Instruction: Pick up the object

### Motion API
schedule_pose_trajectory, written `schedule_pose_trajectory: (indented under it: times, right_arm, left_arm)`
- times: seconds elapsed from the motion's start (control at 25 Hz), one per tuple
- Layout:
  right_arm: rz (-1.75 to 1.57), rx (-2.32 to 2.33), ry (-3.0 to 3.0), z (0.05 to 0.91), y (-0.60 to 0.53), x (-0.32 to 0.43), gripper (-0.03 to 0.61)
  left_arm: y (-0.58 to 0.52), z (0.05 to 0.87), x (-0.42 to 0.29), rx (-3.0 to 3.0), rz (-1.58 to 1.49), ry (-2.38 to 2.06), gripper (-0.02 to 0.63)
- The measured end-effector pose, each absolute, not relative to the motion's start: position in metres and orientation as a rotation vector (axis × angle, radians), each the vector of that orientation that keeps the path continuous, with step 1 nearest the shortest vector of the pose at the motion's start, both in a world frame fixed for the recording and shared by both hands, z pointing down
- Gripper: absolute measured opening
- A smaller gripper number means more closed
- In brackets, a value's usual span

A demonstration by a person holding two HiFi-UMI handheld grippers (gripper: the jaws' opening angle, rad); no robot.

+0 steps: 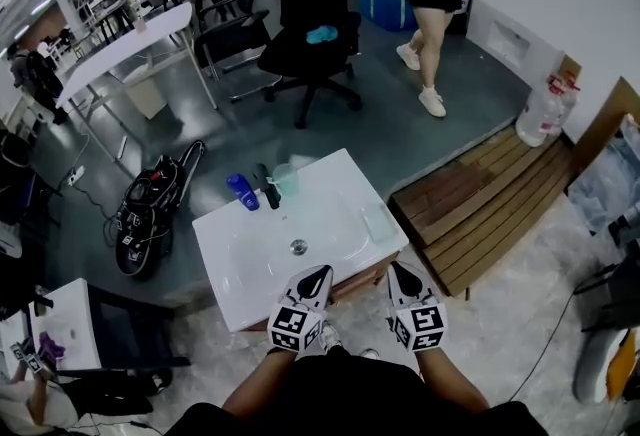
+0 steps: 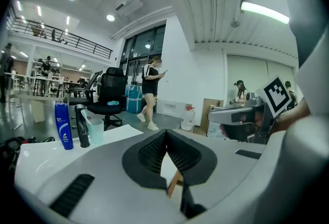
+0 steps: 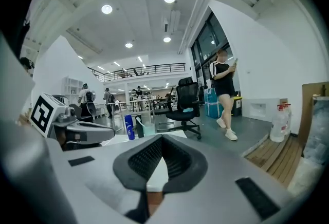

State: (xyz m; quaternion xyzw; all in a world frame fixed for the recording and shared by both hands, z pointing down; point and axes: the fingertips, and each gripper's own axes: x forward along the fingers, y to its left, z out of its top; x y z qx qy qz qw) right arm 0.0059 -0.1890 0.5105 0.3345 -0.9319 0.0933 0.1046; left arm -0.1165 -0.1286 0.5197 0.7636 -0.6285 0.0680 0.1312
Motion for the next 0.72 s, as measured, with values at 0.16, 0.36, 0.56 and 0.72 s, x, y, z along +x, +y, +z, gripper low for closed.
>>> schedule_pose_trajectory:
  times: [0.16,0.36,0.56,0.72]
  right_arm:
    - [0.283,1.012,-2.722,0.521,-0.203,-0.011,0.017]
    - [0.279,1.036,-2.705,0.531,-0.217,-0.015,0.017]
    - [0.257,0.994,-2.674,0.546,-0.227,-0.013,0.017]
    - [0.246,0.952,-2.653,0.560,-0.235,-0.011,0.017]
  left_arm:
    - [-0.139,0.521,-0.135,2.225,0.180,-1.822,0.014]
    - [-0.150,0.529,-0.146,2.224,0.199,-1.811,0.014]
    - [-0.157,0.537,-0.147,2.185,0.215,-1.823,0.014]
    - [-0.161,0.543,-0.146,2.143,0.217,-1.839,0.014]
